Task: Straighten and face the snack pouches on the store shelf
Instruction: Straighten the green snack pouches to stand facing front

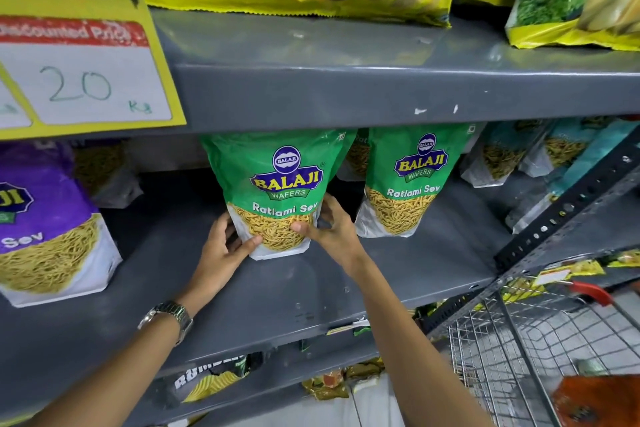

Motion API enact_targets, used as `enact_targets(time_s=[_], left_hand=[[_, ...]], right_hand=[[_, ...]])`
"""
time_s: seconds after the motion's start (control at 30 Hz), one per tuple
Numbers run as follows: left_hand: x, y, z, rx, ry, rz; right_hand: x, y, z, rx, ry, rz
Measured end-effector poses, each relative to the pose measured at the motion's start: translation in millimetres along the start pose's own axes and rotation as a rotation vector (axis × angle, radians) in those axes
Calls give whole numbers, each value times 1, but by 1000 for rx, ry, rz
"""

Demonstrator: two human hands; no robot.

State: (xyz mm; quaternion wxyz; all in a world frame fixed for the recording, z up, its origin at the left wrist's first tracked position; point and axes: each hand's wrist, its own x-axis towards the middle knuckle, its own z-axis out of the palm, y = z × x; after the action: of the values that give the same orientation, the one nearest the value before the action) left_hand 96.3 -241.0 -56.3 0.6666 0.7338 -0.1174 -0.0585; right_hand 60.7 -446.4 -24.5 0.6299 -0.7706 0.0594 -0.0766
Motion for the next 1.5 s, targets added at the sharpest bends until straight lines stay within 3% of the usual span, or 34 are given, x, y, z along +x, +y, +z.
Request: enact_targets(time_s=[0.13,0.27,0.33,0.43,0.5,0.63,0.77,0.93,1.1,1.5], left_hand=[[-11,6,8,-63,64,55],[-52,7,47,-158,456,111],[-71,10,77,-168,408,132],[-75,22,123,-158,197,186],[-60,34,149,-111,104,219],[-15,42,189,-10,26,144],[23,40,203,98,-58,39],[38,35,206,43,-183,2],[37,31,211,88,-45,51],[-13,41,223,38,-23,25]], right_hand=[[-11,2,2,74,40,17],[-35,9,-17,132,198,46],[-48,14,-40,145,365,17],[-59,21,-88,154,658,-74],[-56,24,-125,140,742,-76],[-37,36,-178,133,572,61],[-6,33,-192,287,399,159],[8,29,-192,225,146,85],[6,34,-200,246,116,57],[-37,37,-214,175,126,107]])
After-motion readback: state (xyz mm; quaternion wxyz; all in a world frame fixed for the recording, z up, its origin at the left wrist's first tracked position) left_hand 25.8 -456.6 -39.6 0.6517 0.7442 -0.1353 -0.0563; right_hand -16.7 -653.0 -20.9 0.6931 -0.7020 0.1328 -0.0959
